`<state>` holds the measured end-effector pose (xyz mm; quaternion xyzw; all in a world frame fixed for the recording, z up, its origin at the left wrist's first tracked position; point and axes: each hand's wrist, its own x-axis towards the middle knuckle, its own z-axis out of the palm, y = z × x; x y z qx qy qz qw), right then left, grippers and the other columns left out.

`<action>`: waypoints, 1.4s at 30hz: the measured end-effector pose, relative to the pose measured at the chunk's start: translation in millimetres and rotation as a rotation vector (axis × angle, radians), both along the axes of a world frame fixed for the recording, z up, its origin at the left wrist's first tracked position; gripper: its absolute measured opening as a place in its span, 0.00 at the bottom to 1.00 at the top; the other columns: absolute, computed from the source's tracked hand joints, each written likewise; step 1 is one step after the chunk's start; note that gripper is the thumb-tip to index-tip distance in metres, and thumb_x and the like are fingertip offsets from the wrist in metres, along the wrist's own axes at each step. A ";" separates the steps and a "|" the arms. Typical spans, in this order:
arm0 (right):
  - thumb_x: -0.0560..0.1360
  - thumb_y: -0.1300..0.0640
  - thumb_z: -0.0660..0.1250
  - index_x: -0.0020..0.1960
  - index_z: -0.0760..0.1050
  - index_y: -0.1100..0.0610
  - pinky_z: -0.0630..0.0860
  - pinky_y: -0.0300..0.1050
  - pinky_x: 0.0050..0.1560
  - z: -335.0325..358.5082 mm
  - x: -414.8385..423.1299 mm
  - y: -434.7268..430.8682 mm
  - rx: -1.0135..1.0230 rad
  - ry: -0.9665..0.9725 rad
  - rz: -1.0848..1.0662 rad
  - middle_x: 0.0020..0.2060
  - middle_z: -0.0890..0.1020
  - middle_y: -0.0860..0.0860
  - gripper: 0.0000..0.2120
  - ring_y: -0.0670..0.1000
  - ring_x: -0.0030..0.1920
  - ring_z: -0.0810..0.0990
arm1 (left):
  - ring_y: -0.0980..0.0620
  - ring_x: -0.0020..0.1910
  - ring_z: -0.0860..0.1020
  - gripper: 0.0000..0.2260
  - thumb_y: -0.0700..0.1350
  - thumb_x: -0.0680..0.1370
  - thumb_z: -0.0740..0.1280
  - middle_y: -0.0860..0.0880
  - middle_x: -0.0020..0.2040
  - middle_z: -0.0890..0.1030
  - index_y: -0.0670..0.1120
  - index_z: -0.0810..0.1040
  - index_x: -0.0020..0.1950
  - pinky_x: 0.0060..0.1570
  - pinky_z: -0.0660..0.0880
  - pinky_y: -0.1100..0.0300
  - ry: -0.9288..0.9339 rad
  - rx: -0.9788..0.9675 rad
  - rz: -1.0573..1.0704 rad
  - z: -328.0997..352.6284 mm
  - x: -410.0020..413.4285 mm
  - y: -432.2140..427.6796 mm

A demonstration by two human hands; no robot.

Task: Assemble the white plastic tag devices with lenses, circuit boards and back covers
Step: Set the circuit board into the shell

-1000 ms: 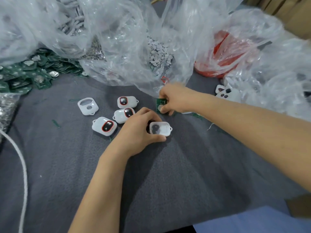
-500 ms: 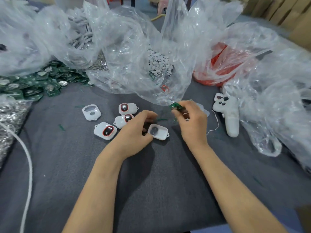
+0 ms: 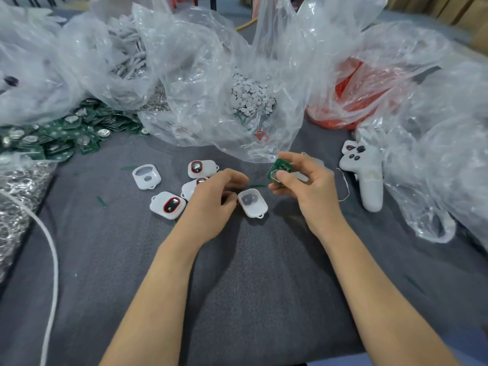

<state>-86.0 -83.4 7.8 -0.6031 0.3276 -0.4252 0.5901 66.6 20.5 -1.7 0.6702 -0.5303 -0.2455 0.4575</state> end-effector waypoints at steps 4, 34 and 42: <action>0.73 0.68 0.69 0.48 0.79 0.53 0.78 0.40 0.33 1.3 -1.1 3.0 0.010 0.027 0.045 0.39 0.84 0.51 0.11 0.54 0.34 0.84 | 0.57 0.47 0.78 0.10 0.31 0.74 0.66 0.48 0.48 0.80 0.44 0.78 0.49 0.48 0.73 0.70 -0.099 -0.038 0.071 -0.3 -2.0 -3.7; 0.74 0.67 0.69 0.41 0.78 0.57 0.75 0.37 0.27 0.7 -4.3 -0.3 -0.040 0.133 -0.031 0.30 0.82 0.49 0.07 0.47 0.27 0.79 | 0.59 0.44 0.70 0.26 0.50 0.69 0.76 0.59 0.46 0.73 0.51 0.70 0.63 0.48 0.68 0.64 -0.265 0.068 -0.030 1.2 -6.7 4.4; 0.72 0.64 0.72 0.41 0.78 0.52 0.70 0.33 0.26 -8.0 5.5 7.0 -0.163 0.330 0.040 0.32 0.83 0.49 0.08 0.44 0.27 0.78 | 0.56 0.44 0.71 0.25 0.51 0.69 0.75 0.58 0.45 0.74 0.51 0.71 0.62 0.47 0.71 0.60 -0.272 0.044 -0.033 1.1 -7.0 3.3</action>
